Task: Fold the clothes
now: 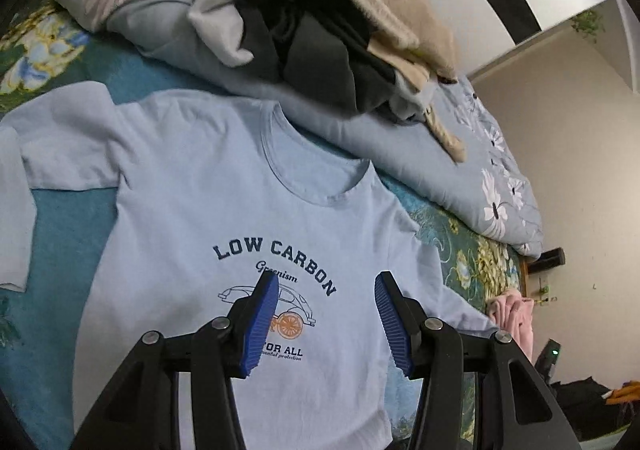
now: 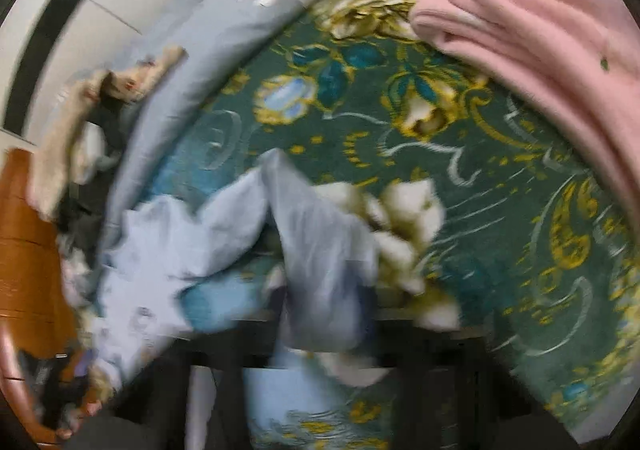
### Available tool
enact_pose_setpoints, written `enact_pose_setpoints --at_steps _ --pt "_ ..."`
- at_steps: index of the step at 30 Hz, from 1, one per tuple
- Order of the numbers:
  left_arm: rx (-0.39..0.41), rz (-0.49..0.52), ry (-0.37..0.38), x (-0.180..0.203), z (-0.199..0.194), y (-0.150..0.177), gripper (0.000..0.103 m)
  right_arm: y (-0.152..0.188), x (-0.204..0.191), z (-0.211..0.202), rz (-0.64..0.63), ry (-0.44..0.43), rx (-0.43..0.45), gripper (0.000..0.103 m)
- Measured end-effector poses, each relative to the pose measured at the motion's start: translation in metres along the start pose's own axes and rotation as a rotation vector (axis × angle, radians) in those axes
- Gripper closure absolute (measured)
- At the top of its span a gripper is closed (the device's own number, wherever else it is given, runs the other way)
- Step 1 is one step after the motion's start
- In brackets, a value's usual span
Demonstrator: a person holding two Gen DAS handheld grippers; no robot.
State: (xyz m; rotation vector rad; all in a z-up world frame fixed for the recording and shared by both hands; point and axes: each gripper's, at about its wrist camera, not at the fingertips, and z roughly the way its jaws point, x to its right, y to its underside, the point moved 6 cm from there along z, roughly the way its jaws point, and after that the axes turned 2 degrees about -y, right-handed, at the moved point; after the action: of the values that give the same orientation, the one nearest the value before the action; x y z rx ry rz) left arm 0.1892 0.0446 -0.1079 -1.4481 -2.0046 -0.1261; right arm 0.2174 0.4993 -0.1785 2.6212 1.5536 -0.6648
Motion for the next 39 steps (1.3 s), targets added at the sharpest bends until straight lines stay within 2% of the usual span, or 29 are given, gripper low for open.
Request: enact_pose_setpoints --at_steps 2,6,8,10,12,15,18,21,22,23,26,28,29,31,34,36,39 --pt "0.014 0.001 -0.002 -0.001 -0.006 -0.002 0.049 -0.017 0.003 -0.005 -0.057 0.069 0.005 0.100" --pt "0.022 0.009 -0.013 -0.002 -0.008 -0.003 0.049 -0.064 -0.015 -0.056 -0.261 0.189 0.215 0.100" --pt "0.017 0.006 -0.018 -0.003 -0.007 -0.001 0.049 -0.073 -0.025 -0.081 -0.361 0.242 0.328 0.100" --pt "0.006 0.001 -0.025 -0.005 -0.004 0.001 0.049 -0.065 -0.024 -0.076 -0.474 0.326 0.379 0.100" --pt "-0.008 -0.004 -0.037 -0.007 -0.001 0.002 0.049 -0.053 -0.008 -0.046 -0.536 0.419 0.317 0.100" --pt "-0.010 0.000 -0.053 -0.011 -0.001 0.001 0.049 -0.026 0.031 0.001 -0.535 0.457 0.162 0.100" --pt "-0.008 -0.010 -0.076 -0.020 -0.003 -0.001 0.049 -0.009 0.059 0.005 -0.449 0.415 0.124 0.100" --pt "-0.011 -0.034 -0.086 -0.028 -0.001 -0.002 0.049 0.003 0.082 -0.003 -0.363 0.367 0.105 0.081" --pt "-0.012 -0.039 -0.089 -0.029 -0.001 -0.002 0.049 0.006 0.091 -0.008 -0.327 0.349 0.103 0.072" --pt "-0.011 -0.039 -0.093 -0.030 -0.001 -0.003 0.049 0.009 0.099 -0.014 -0.286 0.326 0.104 0.069" --pt "-0.001 -0.051 -0.109 -0.035 -0.003 -0.006 0.049 0.011 0.117 -0.034 -0.101 0.173 0.137 0.065" --pt "0.008 -0.089 -0.100 -0.040 -0.005 -0.008 0.049 0.008 0.130 -0.041 0.098 -0.024 0.164 0.055" --pt "0.014 -0.113 -0.091 -0.044 -0.007 -0.009 0.049 0.005 0.136 -0.041 0.182 -0.087 0.178 0.054" --pt "0.025 -0.140 -0.091 -0.051 -0.012 -0.010 0.049 0.001 0.145 -0.038 0.312 -0.150 0.190 0.054" --pt "0.041 -0.181 -0.110 -0.068 -0.022 -0.011 0.049 -0.003 0.151 -0.025 0.414 -0.115 0.174 0.055" --pt "0.050 -0.211 -0.115 -0.082 -0.029 -0.010 0.049 -0.003 0.146 -0.019 0.427 -0.097 0.163 0.062" --pt "0.061 -0.249 -0.126 -0.101 -0.038 -0.008 0.049 -0.005 0.129 -0.011 0.402 -0.092 0.120 0.088"
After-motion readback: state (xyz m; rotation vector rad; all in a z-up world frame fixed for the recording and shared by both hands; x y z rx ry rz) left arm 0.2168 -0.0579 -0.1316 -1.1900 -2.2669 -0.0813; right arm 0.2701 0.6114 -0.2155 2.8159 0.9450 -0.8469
